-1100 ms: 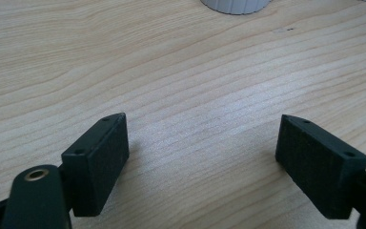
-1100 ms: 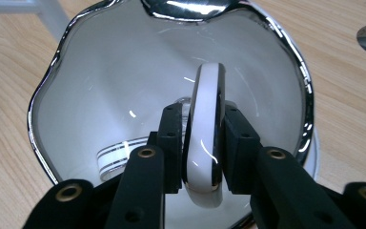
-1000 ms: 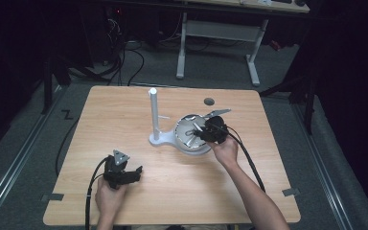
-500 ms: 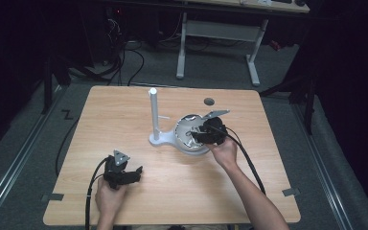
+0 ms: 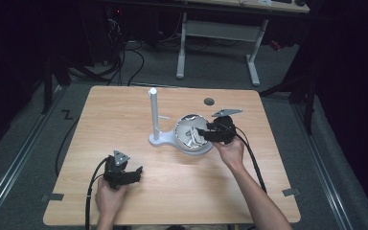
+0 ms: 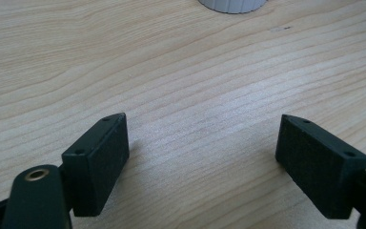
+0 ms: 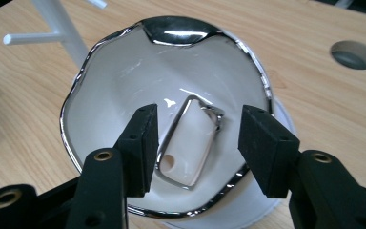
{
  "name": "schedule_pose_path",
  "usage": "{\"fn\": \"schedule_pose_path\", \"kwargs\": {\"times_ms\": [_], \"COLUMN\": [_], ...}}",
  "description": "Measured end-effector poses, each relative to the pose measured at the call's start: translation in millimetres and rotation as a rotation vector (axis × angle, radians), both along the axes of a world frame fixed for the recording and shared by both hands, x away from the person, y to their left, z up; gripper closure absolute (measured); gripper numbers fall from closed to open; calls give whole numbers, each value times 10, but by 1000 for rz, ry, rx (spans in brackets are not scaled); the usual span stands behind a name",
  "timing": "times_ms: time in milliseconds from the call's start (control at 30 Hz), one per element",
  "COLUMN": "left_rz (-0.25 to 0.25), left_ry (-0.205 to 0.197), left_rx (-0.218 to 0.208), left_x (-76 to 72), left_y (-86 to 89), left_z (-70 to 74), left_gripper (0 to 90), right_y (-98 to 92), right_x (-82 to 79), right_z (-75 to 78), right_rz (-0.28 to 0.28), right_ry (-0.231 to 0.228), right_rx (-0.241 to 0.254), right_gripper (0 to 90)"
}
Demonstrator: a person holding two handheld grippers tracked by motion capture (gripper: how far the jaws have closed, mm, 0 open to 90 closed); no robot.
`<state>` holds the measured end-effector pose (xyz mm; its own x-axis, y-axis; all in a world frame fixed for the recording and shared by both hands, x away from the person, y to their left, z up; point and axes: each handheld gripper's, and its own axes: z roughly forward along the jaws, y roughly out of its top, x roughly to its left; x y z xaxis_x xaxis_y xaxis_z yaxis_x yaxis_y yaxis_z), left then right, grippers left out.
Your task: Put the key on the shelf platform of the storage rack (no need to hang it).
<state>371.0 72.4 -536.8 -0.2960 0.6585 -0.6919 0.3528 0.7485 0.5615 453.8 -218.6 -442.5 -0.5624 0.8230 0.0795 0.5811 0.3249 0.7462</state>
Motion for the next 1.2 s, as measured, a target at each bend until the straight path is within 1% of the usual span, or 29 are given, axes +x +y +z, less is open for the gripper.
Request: {"fn": "schedule_pose_path", "kwargs": {"times_ms": [167,233,300,400,767,933,1000,1067,1133,1200], "left_rz": [1,0,1,1,0,0,2,3,-2,-3], "left_ry": [0,0,0,0,0,1,1,3,-3,-3], "left_rx": [0,0,0,-1,-1,-2,-1,-4,5,6], "left_x": [0,0,0,0,0,0,1,2,7,7], "left_y": [0,0,-1,-1,0,-1,-1,-3,2,3], "left_z": [0,0,0,0,0,0,1,2,-2,-3], "left_gripper": [187,187,187,187,187,187,187,187,188,188], "right_y": [-32,-44,-56,-63,-81,-140,-180,-224,-271,-318], "right_x": [-22,-29,-42,-69,-124,-151,-170,-194,-215,-236], "right_z": [18,28,46,78,88,139,162,178,168,148], "right_rz": [-3,-3,-2,-5,-7,-17,-24,-32,-44,-58], "right_ry": [9,4,-2,-7,-7,-19,-22,-30,-39,-31], "right_rx": [5,3,16,11,10,16,26,21,30,31], "right_gripper": [487,487,487,487,492,493,492,497,501,501]}}
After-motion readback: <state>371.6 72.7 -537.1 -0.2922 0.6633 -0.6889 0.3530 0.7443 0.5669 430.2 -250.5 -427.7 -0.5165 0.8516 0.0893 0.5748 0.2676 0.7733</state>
